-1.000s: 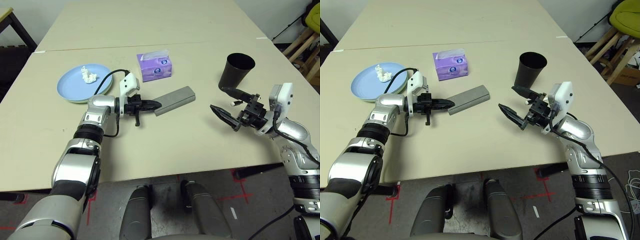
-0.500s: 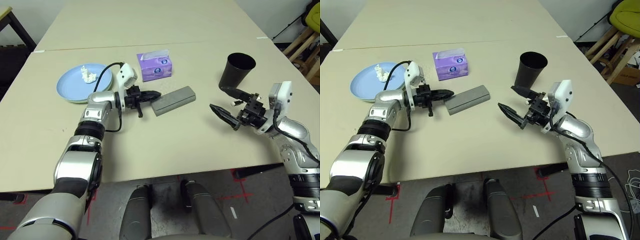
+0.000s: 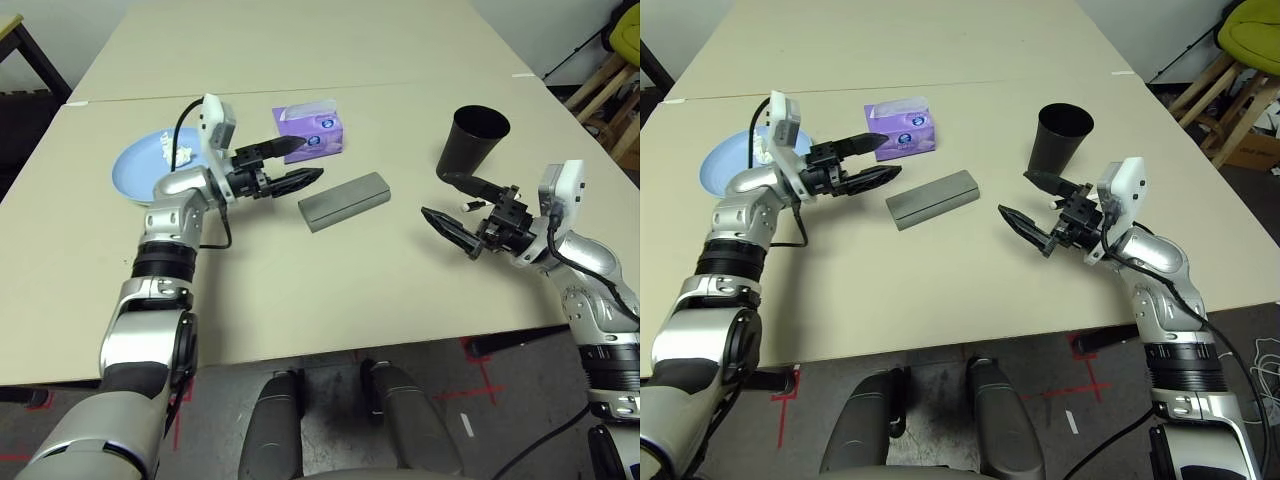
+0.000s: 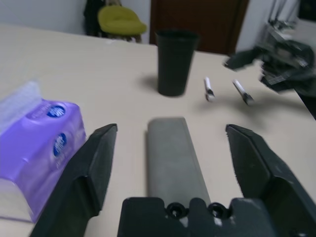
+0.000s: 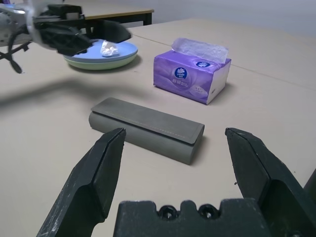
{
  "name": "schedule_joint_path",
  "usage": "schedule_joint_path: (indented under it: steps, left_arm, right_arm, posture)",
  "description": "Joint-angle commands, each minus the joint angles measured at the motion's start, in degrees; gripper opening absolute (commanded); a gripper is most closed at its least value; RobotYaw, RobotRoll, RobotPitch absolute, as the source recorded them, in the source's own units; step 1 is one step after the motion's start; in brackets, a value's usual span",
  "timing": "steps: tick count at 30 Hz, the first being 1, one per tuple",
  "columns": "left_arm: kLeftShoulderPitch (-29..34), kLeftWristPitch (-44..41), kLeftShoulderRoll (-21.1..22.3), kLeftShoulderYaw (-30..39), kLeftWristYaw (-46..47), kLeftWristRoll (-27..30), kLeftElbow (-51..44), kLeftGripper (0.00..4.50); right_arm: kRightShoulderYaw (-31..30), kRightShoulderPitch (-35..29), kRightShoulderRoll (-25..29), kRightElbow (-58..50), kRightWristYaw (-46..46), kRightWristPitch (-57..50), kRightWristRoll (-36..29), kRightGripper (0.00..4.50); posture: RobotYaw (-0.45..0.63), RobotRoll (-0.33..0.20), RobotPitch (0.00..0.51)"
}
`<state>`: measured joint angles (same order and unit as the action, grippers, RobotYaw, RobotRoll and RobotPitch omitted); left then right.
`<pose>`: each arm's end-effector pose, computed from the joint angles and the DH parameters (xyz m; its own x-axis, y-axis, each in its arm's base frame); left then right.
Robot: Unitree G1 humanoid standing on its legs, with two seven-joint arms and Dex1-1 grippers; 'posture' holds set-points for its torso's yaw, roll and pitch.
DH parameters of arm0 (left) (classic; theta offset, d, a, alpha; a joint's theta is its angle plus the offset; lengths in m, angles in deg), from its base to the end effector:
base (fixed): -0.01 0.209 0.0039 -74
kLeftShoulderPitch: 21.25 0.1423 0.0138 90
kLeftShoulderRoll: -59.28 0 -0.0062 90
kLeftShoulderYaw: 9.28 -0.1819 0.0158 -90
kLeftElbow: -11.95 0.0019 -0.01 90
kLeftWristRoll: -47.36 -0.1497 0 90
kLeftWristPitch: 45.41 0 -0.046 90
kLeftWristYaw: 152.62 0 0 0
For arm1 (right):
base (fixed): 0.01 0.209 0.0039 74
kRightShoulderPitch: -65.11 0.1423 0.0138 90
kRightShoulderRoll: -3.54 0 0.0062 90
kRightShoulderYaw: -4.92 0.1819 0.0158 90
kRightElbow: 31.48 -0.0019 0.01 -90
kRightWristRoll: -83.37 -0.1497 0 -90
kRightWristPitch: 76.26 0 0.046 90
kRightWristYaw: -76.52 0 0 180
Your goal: Organize and tidy the items on the table.
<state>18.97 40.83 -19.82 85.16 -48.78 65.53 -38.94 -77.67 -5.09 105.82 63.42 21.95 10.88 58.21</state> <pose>0.3507 0.2359 0.1881 0.3572 -0.9339 0.0139 0.9184 0.3539 0.1772 0.2714 -0.2476 0.1454 0.6133 0.7770 0.1417 -0.7453 0.6288 -0.2216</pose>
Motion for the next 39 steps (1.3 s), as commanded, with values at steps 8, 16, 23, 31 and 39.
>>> schedule_joint_path:
  steps: [8, 16, 23, 31, 39]
  left_arm:
    - [3.75, 10.23, -1.07, -5.58, -8.39, -1.94, 0.14, 4.45]
    - [3.71, 13.47, -1.47, -6.73, -9.49, -2.89, 2.76, 4.45]
    - [3.76, 13.97, -2.07, -6.25, -8.5, -3.01, 2.69, 4.45]
    - [4.26, 13.87, -1.5, -6.08, -8.45, -2.85, 1.68, 4.45]
    - [4.19, 13.93, -2.65, -6.01, -7.14, -2.45, 0.81, 4.45]
  right_arm:
    - [1.56, -1.48, 1.5, -0.18, 1.05, -0.21, -0.12, 4.5]
    - [1.15, -3.16, 2.08, -2.09, 5.1, -5.15, 0.33, 4.5]
    - [-0.84, -1.3, 12.5, 2.25, 1.08, -4.64, 7.2, 4.5]
    - [-7.14, 5.78, 23.58, 8.37, -14.18, -3.42, 11.72, 4.5]
    - [-15.86, 14.85, 28.42, 13.8, -23.77, -2.57, 20.27, 4.5]
  posture:
    - [0.03, 0.0, 0.197]
    - [0.01, 0.0, 0.2]
    - [0.03, 0.0, 0.188]
    - [0.05, 0.0, 0.184]
    - [0.05, 0.0, 0.197]
